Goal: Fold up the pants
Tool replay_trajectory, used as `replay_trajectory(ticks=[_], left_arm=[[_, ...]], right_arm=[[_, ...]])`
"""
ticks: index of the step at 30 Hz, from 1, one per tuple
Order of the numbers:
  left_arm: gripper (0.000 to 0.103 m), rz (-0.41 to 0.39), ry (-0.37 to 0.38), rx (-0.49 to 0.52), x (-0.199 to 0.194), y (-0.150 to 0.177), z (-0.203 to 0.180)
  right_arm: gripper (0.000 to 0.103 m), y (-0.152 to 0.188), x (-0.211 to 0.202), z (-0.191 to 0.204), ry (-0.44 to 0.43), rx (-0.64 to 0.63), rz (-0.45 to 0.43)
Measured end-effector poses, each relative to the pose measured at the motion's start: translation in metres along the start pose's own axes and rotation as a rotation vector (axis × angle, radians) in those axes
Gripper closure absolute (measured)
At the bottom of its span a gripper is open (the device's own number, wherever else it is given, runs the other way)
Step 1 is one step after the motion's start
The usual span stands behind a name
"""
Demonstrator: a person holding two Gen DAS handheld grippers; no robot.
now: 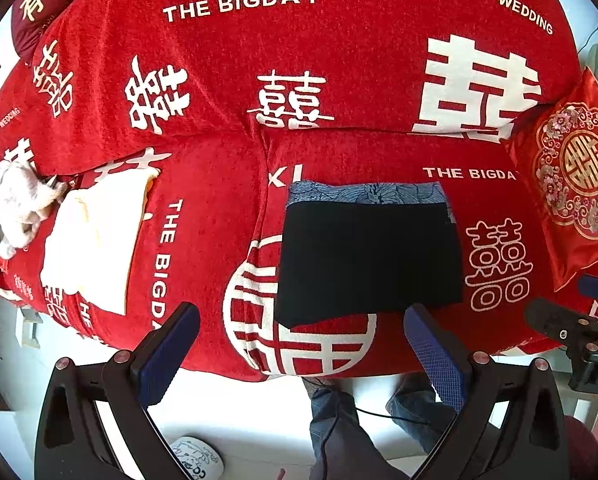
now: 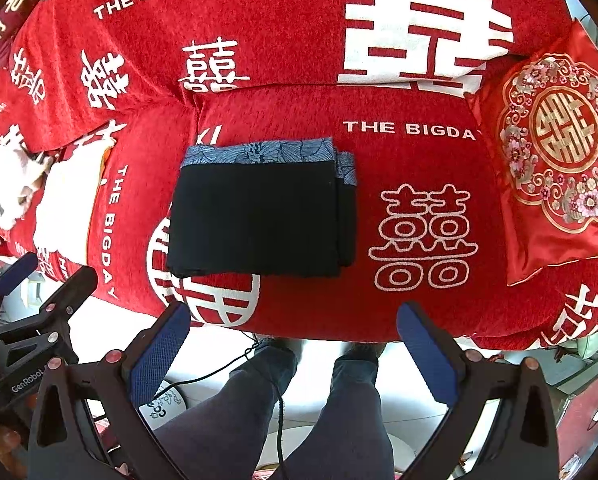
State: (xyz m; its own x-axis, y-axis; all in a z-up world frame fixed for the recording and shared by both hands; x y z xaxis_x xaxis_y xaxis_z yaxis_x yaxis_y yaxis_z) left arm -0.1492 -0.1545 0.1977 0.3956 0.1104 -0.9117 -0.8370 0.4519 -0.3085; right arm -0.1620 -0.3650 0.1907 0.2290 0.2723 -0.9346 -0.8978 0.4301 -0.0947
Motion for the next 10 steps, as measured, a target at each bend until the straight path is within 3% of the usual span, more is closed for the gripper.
replay_trajectory(ticks=[10], left_arm=[[0.001,-0.016,0.027,-0.003,-0.0022,-0.0031,-0.0009]], right_arm=[[0.000,-0.0003,0.0024,0.0041,0.004,-0.011,0.006]])
Point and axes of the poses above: each gripper's, at about its wrist camera, not at the fingertips, and x roughly the way its jaws point, z to its left, y to its underside, the point moved 3 cm from there along x, roughly the way its jaws point, and after that the axes turned 10 degrees about -y, right-handed, at the moved point
